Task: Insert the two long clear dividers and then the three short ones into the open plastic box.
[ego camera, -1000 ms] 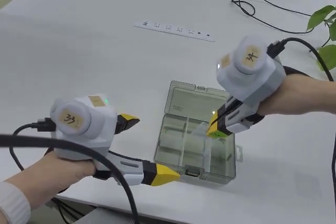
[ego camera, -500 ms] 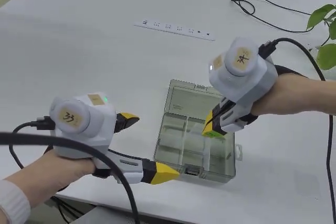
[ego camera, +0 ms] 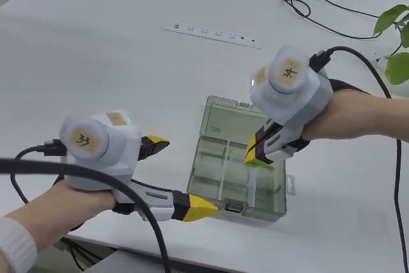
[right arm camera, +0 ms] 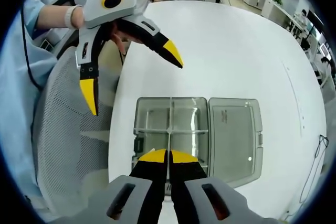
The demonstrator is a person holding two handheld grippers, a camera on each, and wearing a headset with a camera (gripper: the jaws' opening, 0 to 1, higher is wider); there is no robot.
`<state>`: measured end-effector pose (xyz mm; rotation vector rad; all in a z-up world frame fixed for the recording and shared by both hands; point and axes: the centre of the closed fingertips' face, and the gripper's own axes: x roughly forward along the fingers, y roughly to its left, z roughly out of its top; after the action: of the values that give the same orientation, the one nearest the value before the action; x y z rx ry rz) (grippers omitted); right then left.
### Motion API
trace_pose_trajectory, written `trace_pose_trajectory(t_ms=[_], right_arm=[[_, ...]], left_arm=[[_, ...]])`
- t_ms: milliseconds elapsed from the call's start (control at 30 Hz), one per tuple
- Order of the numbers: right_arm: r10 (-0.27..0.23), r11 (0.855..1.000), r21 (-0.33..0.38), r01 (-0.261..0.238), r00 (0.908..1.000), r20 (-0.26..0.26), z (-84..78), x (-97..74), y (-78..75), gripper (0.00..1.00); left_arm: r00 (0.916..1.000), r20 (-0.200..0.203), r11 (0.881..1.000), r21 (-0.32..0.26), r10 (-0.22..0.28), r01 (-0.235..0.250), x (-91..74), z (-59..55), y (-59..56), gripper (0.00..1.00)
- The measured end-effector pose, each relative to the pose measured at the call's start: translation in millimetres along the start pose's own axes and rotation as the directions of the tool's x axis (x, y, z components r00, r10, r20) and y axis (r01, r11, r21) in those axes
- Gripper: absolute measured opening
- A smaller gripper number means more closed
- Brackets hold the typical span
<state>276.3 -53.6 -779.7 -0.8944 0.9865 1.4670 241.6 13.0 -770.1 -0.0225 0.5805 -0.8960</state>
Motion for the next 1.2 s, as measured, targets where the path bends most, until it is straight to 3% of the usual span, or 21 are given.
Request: trace_pose_trajectory(t_ms=[1200], right_arm=[[-0.019,1.0,-0.002,0.019,0.9891,-0.146,-11.9,42.4,2.8,0.02]], left_arm=[[1.0,-0.004,1.0,0.025,-0.006,0.006,-1.5,4.2,2.3,0.94]])
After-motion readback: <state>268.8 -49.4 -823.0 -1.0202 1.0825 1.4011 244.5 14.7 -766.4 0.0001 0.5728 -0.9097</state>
